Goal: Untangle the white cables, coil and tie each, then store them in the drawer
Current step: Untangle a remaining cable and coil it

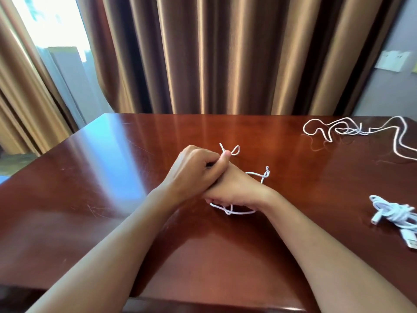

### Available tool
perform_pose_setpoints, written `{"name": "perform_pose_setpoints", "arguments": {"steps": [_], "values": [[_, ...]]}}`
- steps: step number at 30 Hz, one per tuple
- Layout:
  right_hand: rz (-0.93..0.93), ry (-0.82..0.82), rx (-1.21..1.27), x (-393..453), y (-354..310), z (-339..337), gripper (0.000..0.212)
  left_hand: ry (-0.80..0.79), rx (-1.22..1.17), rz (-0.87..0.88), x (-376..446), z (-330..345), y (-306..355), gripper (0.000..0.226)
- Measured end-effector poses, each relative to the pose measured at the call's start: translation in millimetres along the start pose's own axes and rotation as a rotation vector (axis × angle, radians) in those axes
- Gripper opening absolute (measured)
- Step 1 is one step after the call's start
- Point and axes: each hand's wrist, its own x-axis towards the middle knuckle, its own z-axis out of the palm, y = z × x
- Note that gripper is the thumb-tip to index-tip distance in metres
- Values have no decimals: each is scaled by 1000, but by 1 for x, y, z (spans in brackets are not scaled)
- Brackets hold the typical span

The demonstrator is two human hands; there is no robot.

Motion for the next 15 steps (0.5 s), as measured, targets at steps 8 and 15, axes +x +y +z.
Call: {"name": "perform_pose_setpoints", "arguments": {"steps": [8, 15], "values": [[-49, 83, 27, 2, -4, -12, 33, 418, -346, -486, 10, 0, -8, 64], [-298, 243, 187, 4, -8, 1, 25, 369, -1137, -1044, 11, 1, -10, 59]]}}
